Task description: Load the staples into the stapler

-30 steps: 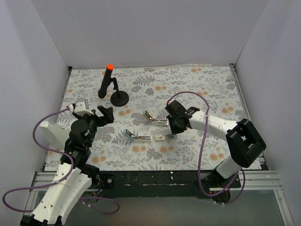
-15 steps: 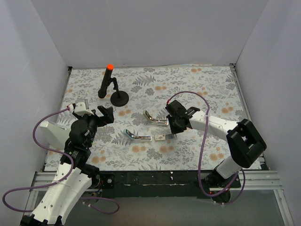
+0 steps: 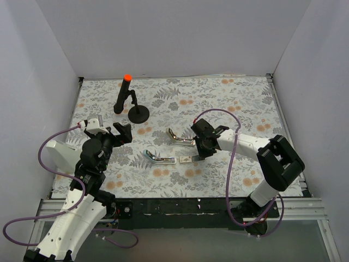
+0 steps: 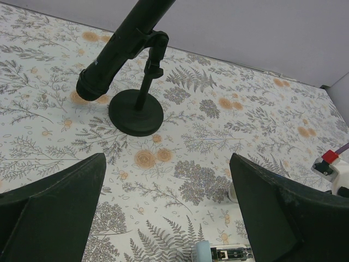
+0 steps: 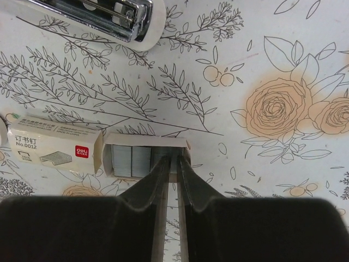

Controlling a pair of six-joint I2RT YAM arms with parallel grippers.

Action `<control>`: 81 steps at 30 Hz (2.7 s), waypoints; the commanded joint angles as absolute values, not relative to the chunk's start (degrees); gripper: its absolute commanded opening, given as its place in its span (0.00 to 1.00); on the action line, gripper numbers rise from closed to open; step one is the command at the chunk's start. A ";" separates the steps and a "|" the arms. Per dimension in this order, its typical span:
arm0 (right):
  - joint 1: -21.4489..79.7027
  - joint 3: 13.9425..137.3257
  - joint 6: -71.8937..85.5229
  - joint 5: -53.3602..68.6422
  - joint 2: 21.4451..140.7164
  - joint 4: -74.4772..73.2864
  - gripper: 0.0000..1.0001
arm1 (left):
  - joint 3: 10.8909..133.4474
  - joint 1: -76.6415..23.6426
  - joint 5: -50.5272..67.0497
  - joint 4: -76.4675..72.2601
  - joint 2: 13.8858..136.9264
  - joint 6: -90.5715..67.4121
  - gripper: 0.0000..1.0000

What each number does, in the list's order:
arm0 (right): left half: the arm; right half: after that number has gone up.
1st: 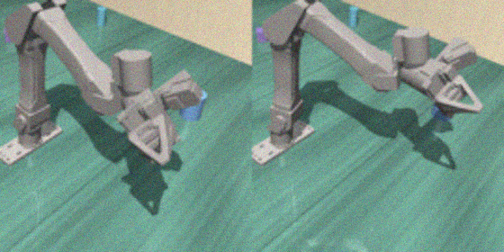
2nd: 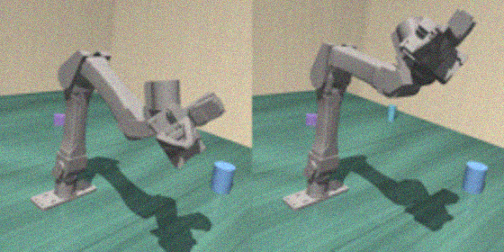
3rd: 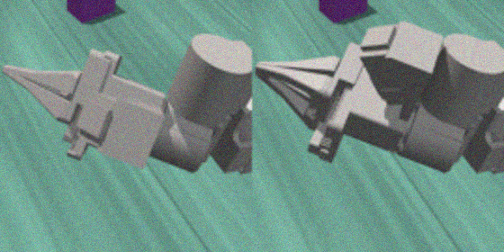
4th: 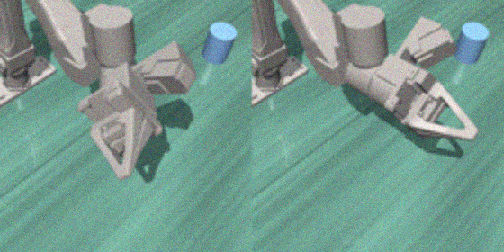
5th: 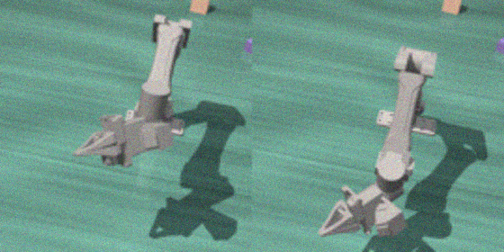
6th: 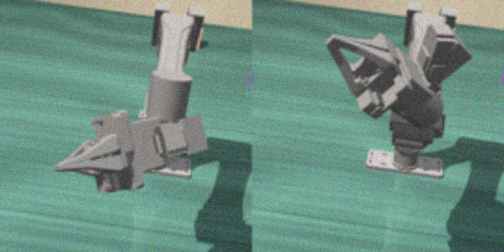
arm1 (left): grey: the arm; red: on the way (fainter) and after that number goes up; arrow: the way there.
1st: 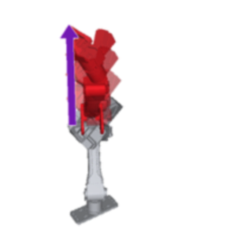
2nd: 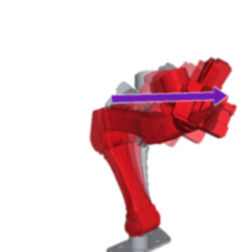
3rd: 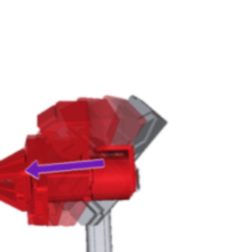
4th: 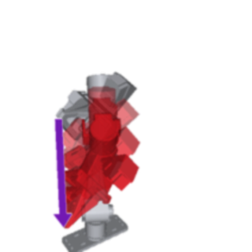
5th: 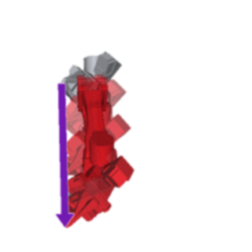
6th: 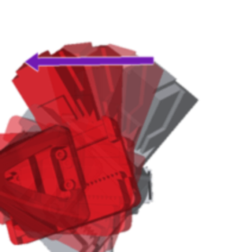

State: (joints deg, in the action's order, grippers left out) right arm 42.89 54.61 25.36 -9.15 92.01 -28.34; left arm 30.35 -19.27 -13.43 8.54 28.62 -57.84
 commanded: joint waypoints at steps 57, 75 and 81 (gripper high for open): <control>43.15 55.55 25.22 -7.91 91.32 -28.48 0.32 | 29.44 -19.69 -12.66 7.91 27.95 -57.04 0.98; 43.15 56.25 24.43 -9.32 91.15 -29.18 0.11 | 29.44 -19.69 -12.66 8.09 27.86 -57.04 0.98; 43.15 56.78 23.91 -9.58 89.04 -29.71 0.06 | 29.53 -19.69 -12.48 8.00 27.77 -57.04 0.98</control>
